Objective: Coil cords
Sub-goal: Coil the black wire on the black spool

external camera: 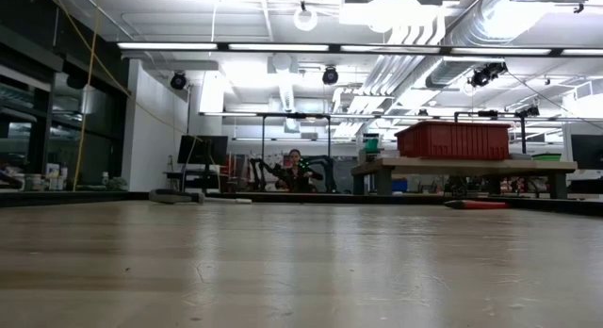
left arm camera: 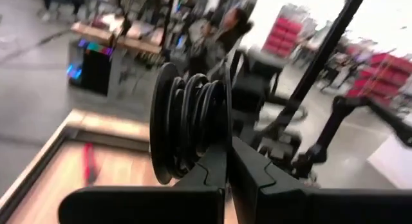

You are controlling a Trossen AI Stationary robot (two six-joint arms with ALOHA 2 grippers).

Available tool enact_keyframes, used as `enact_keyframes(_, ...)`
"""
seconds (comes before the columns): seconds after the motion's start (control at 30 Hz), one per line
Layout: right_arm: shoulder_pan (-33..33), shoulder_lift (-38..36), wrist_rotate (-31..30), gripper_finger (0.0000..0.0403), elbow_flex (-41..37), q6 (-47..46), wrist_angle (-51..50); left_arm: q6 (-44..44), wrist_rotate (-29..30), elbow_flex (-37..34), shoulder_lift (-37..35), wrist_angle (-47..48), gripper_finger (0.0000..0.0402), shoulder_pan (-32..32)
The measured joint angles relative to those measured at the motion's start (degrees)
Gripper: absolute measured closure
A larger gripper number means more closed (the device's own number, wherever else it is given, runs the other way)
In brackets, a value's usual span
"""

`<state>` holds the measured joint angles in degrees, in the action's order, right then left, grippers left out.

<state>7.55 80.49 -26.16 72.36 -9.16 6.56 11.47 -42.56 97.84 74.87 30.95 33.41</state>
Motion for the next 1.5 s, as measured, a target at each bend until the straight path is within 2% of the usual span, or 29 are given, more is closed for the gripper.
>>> enact_keyframes(0.13,0.00,-1.39,1.12,0.0403,0.00,-1.05,-3.46,-3.09,1.77,0.00,-2.14,9.71,0.0401,0.02)
enact_keyframes(0.37,0.00,-3.23,3.26,0.0403,0.01,-1.49,-6.36,-5.24,1.76,0.00,-4.40,20.95,0.0401,0.00)
enact_keyframes(0.7,-0.87,-3.63,4.80,0.0403,0.02,-3.05,-6.46,-7.59,1.90,0.00,-1.77,31.96,0.0401,-1.85)
enact_keyframes(1.1,-2.95,-3.07,5.64,0.0403,0.00,-6.72,-11.10,-17.26,1.87,-0.17,11.53,35.16,0.0401,-13.70)
enact_keyframes(1.33,-2.99,2.34,8.22,0.0403,0.00,-9.31,-13.68,-20.73,0.91,-4.90,18.89,30.47,0.0401,-17.99)
enact_keyframes(1.5,-3.04,6.73,9.61,0.0403,0.00,-11.06,-15.97,-20.72,0.87,-9.09,20.67,24.94,0.0401,-19.85)
